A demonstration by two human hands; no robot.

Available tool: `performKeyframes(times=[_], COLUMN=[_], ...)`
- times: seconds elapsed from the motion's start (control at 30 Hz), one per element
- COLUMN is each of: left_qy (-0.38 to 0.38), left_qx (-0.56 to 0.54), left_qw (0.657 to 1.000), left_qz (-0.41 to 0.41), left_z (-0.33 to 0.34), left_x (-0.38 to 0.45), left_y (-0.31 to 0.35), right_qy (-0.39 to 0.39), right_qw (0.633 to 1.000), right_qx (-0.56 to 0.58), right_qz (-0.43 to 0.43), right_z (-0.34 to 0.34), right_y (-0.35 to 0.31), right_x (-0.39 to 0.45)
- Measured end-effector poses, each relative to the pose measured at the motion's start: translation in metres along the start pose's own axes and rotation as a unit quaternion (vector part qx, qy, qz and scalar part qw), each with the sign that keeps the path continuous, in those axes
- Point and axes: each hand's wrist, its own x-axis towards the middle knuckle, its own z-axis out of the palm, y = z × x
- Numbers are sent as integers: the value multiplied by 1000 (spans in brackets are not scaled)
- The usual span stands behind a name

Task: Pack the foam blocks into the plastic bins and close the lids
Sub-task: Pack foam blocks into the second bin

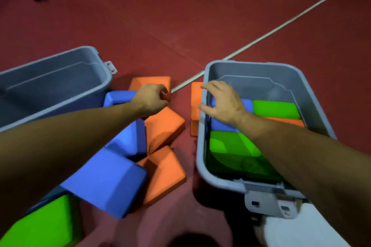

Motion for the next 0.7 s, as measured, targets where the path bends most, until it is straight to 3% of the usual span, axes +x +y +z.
performKeyframes(times=[0.1,0.17,0.33,0.53,0.7], left_qy=[-40,-76,-136,-168,-196], left_qx=[40,64,63,46,34], left_qw=[998,994,988,983,977], left_qz=[-26,-39,-44,-56,-73], left_z=[-7,-4,19,40,53], left_x=[-15,-22,-28,-25,-26], left_y=[-41,-67,-116,-154,-170], right_qy=[-10,-62,-193,-234,-260], right_qw=[997,993,979,961,948], right_qx=[30,44,48,-19,-27], right_qz=[-71,-93,45,147,181], right_z=[21,36,81,117,129], right_y=[-44,-69,-95,-85,-74], right_x=[11,19,36,50,60])
